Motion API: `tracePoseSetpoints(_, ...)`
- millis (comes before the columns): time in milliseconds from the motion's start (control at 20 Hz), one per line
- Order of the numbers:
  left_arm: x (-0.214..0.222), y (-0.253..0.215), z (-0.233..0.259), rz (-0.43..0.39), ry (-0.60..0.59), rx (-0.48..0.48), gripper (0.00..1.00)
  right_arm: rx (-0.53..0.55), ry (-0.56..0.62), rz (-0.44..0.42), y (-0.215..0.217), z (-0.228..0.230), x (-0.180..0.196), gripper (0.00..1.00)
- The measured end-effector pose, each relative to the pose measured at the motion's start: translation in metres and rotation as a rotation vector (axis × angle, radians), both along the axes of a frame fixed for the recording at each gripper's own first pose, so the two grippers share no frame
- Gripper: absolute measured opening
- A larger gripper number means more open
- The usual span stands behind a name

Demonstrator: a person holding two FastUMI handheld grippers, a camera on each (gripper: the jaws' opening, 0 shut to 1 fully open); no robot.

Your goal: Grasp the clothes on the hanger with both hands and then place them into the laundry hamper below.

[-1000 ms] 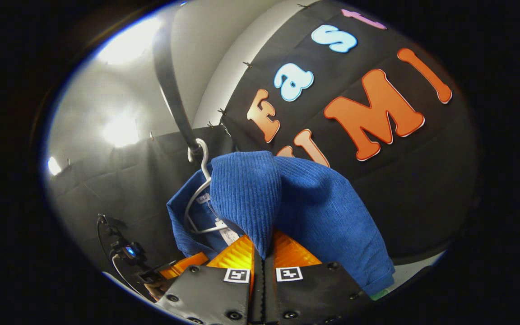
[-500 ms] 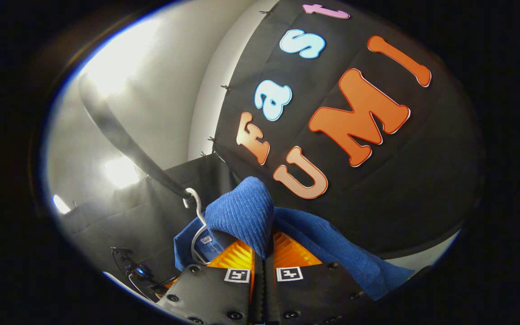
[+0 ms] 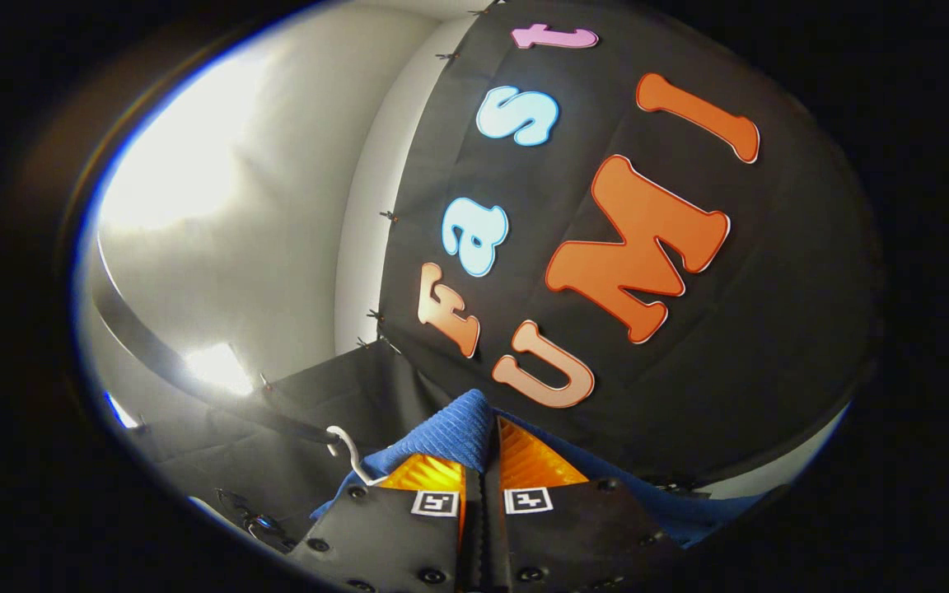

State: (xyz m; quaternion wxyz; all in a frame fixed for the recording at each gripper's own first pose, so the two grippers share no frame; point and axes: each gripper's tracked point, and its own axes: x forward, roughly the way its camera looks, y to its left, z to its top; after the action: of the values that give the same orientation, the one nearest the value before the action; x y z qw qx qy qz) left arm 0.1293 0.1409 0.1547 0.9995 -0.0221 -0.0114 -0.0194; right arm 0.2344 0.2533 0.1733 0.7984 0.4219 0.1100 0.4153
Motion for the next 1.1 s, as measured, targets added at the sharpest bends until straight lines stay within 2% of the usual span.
tracePoseSetpoints(200,0.021,0.014,0.000,0.027,0.005,-0.003,0.00,-0.036,-0.001,-0.051,0.002,0.005,0.019,0.07)
tracePoseSetpoints(550,0.044,0.024,-0.043,0.020,0.077,-0.049,0.00,-0.129,-0.005,-0.140,-0.001,-0.012,0.046,0.07)
tracePoseSetpoints(850,0.045,0.028,-0.044,0.052,0.093,-0.013,0.00,-0.210,0.000,-0.190,0.004,-0.019,0.067,0.06)
tracePoseSetpoints(1100,0.043,0.030,-0.052,0.048,0.155,0.029,0.00,-0.327,0.035,-0.255,-0.006,-0.052,0.093,0.07)
